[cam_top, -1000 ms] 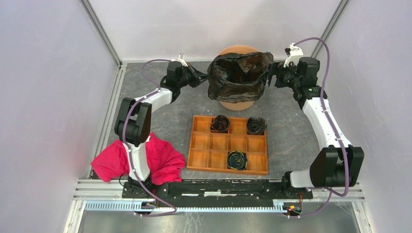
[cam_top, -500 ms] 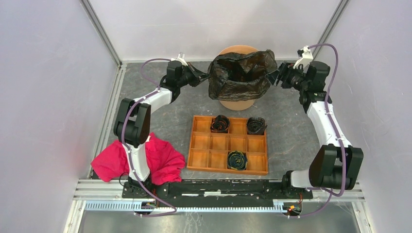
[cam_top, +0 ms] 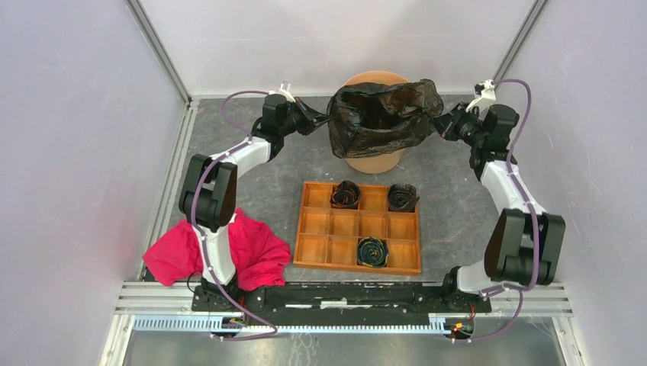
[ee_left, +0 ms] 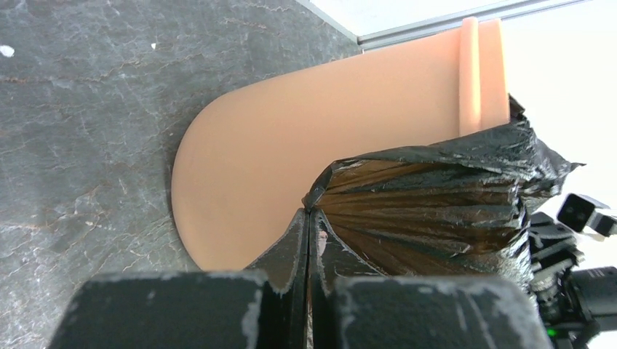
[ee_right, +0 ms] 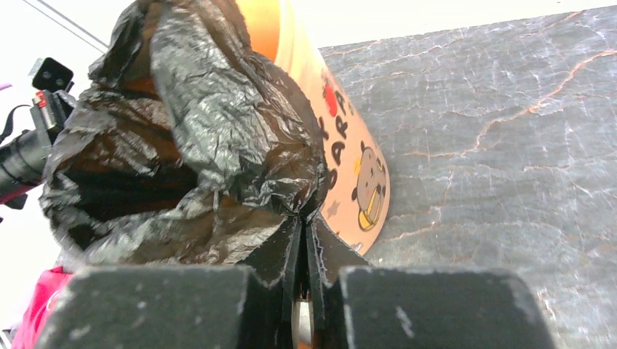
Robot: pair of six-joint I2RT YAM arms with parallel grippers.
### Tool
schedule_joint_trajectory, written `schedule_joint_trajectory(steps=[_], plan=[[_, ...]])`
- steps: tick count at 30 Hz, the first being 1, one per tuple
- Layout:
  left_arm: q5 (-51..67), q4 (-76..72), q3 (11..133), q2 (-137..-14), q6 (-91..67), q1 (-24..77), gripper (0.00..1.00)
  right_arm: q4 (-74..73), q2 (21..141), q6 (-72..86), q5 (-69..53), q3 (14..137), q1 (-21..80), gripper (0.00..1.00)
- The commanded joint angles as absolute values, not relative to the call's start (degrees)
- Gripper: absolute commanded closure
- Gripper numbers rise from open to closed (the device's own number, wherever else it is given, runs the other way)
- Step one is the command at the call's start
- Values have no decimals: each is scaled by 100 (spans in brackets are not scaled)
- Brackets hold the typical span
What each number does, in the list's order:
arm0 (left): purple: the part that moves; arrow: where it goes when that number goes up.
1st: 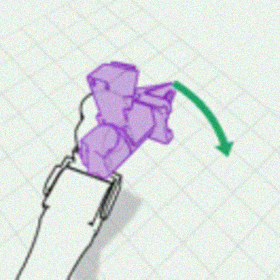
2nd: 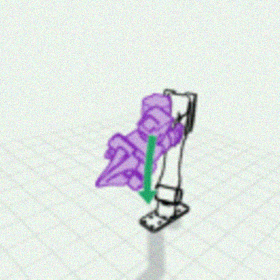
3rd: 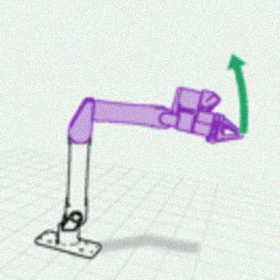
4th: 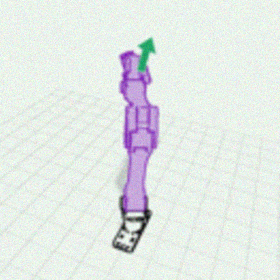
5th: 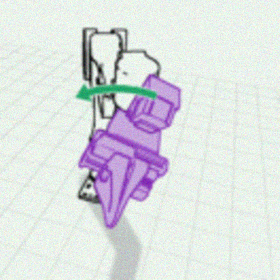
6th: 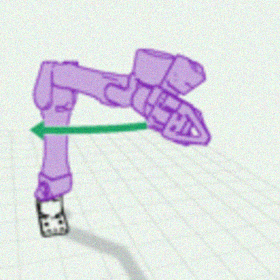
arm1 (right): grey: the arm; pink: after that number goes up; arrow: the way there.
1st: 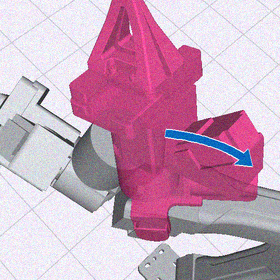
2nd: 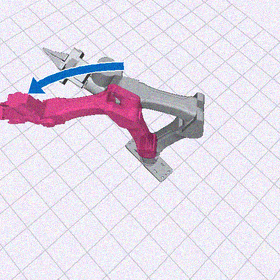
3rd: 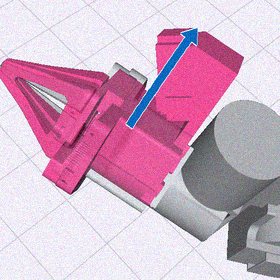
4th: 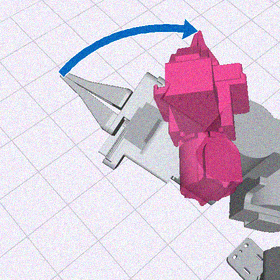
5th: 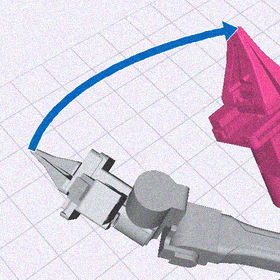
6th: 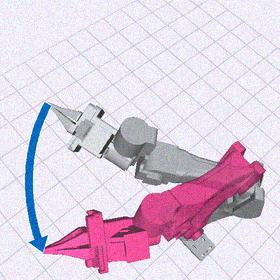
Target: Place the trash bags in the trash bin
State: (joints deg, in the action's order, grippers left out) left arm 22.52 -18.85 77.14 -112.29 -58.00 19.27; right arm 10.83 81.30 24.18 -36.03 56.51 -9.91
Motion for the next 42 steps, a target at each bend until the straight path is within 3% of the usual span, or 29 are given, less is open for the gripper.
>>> schedule_joint_trajectory(steps=[1, 5, 14, 18, 20, 24, 27, 33, 37, 42], plan=[[2046, -1884, 8240, -11348, -5735, 1944, 98, 1934, 8872, 2671, -3743, 6101, -979, 92], [2041, -1899, 8450, -11622, -5726, 1948, 98, 2312, 9518, 2735, -3859, 6340, -898, 89], [1955, -1710, 8809, -11973, -5295, 1950, 98, 2740, 10461, 3055, -4218, 6717, -859, 74], [1995, -1339, 9194, -12109, -5044, 1939, 98, 1182, 10567, 2271, -3834, 7418, -870, 65], [2100, -1305, 9249, -12069, -5015, 1942, 96, 106, 10387, 1703, -3365, 7773, -871, 55], [2294, -1281, 9161, -11853, -4912, 1948, 80, -1059, 9545, 983, -2222, 7803, -903, 25], [2129, -1080, 8920, -11555, -4728, 1941, 63, -1687, 9046, 613, -1535, 7855, -962, 13], [1390, -59, 8658, -10752, -4184, 1933, 27, -2559, 8360, 45, -825, 8190, -956, 9], [1053, 463, 8492, -10080, -3858, 1933, 17, -2142, 7962, -343, -1615, 8127, -564, 2], [1514, 361, 8115, -9432, -3863, 2016, 5, -2389, 8304, -1600, -1016, 8847, 973, 2]])
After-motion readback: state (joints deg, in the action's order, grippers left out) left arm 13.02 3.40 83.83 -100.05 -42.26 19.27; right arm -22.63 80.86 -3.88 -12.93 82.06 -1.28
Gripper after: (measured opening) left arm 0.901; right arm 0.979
